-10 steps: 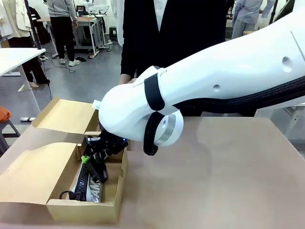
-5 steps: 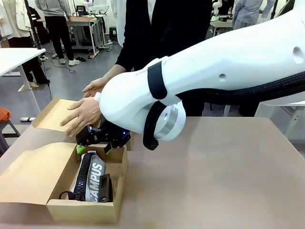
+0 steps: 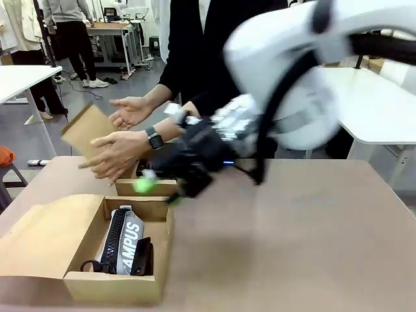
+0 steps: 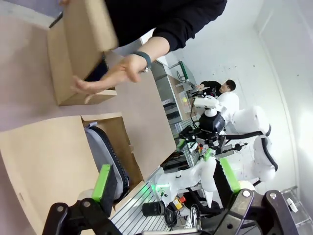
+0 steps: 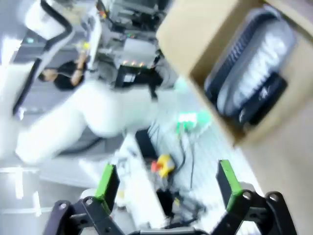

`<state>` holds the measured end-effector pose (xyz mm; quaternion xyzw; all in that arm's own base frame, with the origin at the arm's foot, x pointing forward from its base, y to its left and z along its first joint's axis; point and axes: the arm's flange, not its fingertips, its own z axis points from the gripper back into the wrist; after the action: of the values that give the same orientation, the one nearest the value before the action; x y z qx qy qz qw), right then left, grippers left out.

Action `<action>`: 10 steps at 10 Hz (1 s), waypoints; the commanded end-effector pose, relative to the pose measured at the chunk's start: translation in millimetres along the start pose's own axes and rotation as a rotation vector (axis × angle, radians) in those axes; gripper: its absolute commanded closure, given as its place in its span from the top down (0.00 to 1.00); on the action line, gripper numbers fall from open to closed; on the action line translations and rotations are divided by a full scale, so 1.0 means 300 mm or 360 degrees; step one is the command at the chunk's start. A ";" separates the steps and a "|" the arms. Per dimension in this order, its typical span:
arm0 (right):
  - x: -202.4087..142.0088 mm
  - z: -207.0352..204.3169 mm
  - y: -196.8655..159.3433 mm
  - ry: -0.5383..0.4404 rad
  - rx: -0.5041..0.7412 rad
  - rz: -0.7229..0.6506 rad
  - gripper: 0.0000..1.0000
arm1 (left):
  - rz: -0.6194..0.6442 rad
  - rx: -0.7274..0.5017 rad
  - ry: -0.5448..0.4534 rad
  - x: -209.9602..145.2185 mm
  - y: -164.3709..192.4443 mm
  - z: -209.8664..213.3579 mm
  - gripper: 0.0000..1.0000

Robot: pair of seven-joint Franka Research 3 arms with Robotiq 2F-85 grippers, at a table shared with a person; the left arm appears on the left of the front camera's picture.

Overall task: Place items inside the box.
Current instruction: Pick up a Pencil pouch or Stapler and place it inside the Mailer Box closest to the robot.

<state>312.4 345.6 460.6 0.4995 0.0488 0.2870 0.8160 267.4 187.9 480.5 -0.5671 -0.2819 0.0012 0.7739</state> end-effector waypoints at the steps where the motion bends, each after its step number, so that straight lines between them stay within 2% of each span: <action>1: -0.326 0.336 -0.094 0.0119 -0.0029 -0.0016 1.00 | -0.0022 -0.0034 -0.0021 0.002 -0.007 0.001 1.00; 2: -0.420 0.399 -0.134 0.0012 0.0000 0.0050 1.00 | -0.0022 -0.0034 -0.0021 0.002 -0.007 0.001 1.00; 3: -0.483 0.435 -0.163 -0.0259 -0.0032 -0.0054 1.00 | -0.0022 -0.0034 -0.0021 0.002 -0.007 0.001 1.00; 4: -0.336 0.288 -0.108 0.0070 0.0082 -0.0039 1.00 | -0.0022 -0.0034 -0.0021 0.002 -0.007 0.001 1.00; 5: -0.336 0.288 -0.108 0.0070 0.0082 -0.0039 1.00 | -0.0022 -0.0034 -0.0021 0.002 -0.007 0.001 1.00; 6: -0.391 0.451 -0.134 -0.0065 0.0047 -0.0054 1.00 | -0.0022 -0.0034 -0.0021 0.002 -0.007 0.001 1.00; 7: -0.345 0.501 -0.153 -0.0251 0.0282 0.0024 1.00 | -0.0022 -0.0034 -0.0021 0.002 -0.007 0.001 1.00; 8: -0.383 0.627 -0.180 -0.0368 0.0378 0.0010 1.00 | -0.0022 -0.0034 -0.0021 0.002 -0.007 0.001 1.00; 10: -0.564 0.856 -0.266 -0.0459 0.0656 -0.0120 1.00 | -0.0022 -0.0034 -0.0021 0.002 -0.007 0.001 1.00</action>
<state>301.1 70.4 491.4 0.6492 0.0004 0.1869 0.7373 267.4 188.2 480.1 -0.5673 -0.2819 0.0017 0.7738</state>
